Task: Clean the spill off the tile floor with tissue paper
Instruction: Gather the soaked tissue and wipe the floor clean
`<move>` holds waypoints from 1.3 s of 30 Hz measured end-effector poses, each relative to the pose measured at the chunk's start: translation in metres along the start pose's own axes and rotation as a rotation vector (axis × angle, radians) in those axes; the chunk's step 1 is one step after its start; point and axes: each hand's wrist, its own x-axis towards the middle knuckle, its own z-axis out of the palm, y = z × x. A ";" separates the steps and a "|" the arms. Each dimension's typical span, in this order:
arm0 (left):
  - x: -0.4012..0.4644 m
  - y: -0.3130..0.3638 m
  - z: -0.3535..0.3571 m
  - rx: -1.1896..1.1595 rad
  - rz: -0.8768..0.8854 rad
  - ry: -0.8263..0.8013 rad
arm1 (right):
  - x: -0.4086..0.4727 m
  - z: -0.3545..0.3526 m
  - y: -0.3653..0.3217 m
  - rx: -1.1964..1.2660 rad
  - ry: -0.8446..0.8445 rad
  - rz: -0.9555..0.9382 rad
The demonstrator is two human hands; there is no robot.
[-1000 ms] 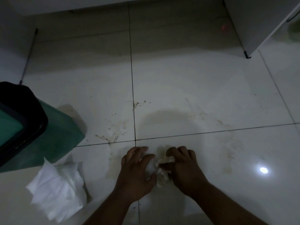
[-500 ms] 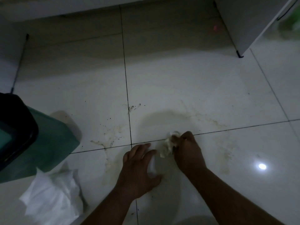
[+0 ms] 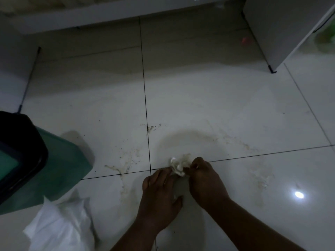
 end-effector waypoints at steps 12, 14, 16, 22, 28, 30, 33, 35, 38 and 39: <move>0.012 0.000 -0.016 0.043 -0.015 0.043 | 0.052 -0.003 -0.005 -0.124 0.136 0.171; 0.013 0.002 -0.016 0.064 -0.027 0.036 | 0.047 -0.001 -0.006 -0.147 0.139 0.151; 0.014 0.004 -0.017 0.107 -0.038 0.012 | 0.038 -0.002 -0.005 -0.114 0.104 0.107; 0.014 0.012 -0.014 0.132 -0.047 -0.050 | -0.020 0.002 0.008 -0.090 -0.025 0.021; 0.037 0.029 -0.003 0.138 -0.028 -0.102 | -0.019 -0.013 0.034 -0.059 0.091 0.186; 0.055 0.029 -0.001 0.113 -0.042 -0.178 | -0.019 -0.013 0.031 -0.039 0.095 0.192; 0.070 0.026 0.000 0.090 -0.060 -0.239 | -0.037 -0.011 0.028 -0.043 0.021 0.118; 0.071 0.026 0.002 0.092 -0.062 -0.229 | -0.058 -0.012 0.032 -0.026 -0.047 0.076; 0.072 0.026 0.002 0.091 -0.068 -0.216 | -0.076 -0.021 0.050 -0.012 -0.067 0.115; 0.072 0.027 0.002 0.096 -0.071 -0.220 | -0.075 -0.024 0.056 -0.014 -0.043 0.155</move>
